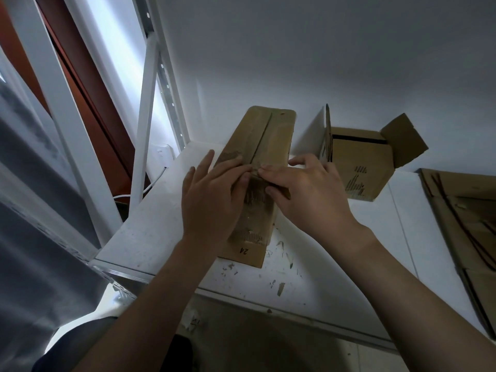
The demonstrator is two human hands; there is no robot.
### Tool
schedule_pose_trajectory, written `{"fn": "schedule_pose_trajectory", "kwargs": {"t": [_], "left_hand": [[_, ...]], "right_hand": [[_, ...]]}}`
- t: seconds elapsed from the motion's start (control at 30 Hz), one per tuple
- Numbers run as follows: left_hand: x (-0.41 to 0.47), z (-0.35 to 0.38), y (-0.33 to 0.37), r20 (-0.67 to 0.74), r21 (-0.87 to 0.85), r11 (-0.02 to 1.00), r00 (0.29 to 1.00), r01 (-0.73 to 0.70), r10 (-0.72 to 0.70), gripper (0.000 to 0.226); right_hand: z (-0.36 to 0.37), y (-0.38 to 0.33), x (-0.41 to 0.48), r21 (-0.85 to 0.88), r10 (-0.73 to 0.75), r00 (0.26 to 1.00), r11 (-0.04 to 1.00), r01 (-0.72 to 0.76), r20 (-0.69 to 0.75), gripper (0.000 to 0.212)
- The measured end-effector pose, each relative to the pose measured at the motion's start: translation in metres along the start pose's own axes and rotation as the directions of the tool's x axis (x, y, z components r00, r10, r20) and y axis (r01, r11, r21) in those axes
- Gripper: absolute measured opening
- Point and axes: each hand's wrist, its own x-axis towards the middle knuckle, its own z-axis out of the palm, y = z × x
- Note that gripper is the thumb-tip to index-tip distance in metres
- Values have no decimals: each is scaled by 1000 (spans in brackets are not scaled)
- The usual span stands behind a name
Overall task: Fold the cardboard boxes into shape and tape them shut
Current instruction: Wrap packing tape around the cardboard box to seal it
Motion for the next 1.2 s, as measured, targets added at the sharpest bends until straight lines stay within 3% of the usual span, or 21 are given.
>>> {"fn": "schedule_pose_trajectory", "kwargs": {"t": [0.27,0.43,0.5,0.6,0.73,0.97,1.2], "left_hand": [[0,6,5,23,-22,990,990,140,-139,53],[0,10,8,49,57,989,989,136,-139,72],[2,11,10,57,96,983,985,157,-162,78],[4,13,15,69,134,975,980,176,-186,85],[10,16,22,130,196,959,964,204,-232,114],[12,22,9,113,93,983,979,159,-169,93],[11,23,8,102,86,983,980,161,-169,103]], "right_hand": [[-3,4,0,39,-11,998,999,9,67,42],[-9,24,-7,357,38,999,933,-48,33,49],[-14,37,-15,472,100,990,871,-134,97,55],[-19,49,-28,543,186,953,788,-291,241,52],[-17,44,-32,587,154,955,760,-278,253,47],[-21,41,-36,716,51,964,660,-230,262,37],[-19,56,-30,557,46,896,769,-314,441,28]]}}
